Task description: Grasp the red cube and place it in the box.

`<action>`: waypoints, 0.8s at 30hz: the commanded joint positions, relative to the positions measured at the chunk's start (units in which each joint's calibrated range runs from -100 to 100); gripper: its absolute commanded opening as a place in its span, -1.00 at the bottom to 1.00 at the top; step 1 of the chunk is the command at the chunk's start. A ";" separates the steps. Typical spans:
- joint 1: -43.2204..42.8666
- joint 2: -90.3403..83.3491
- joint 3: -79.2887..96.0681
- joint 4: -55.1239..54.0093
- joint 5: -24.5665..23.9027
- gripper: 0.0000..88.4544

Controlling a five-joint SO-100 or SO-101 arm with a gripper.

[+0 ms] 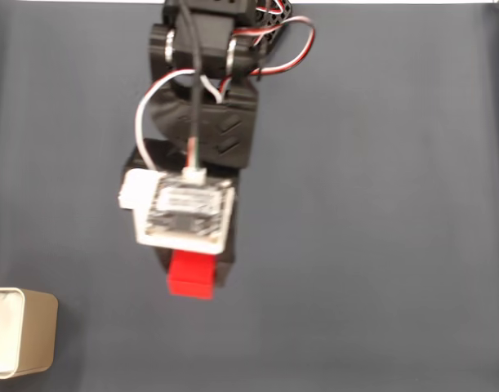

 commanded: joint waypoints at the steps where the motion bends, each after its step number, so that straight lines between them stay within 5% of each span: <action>1: 2.66 1.10 -5.16 -0.19 -0.15 -1.00; 24: 11.33 21.03 -29.52 -0.11 -0.39 -1.00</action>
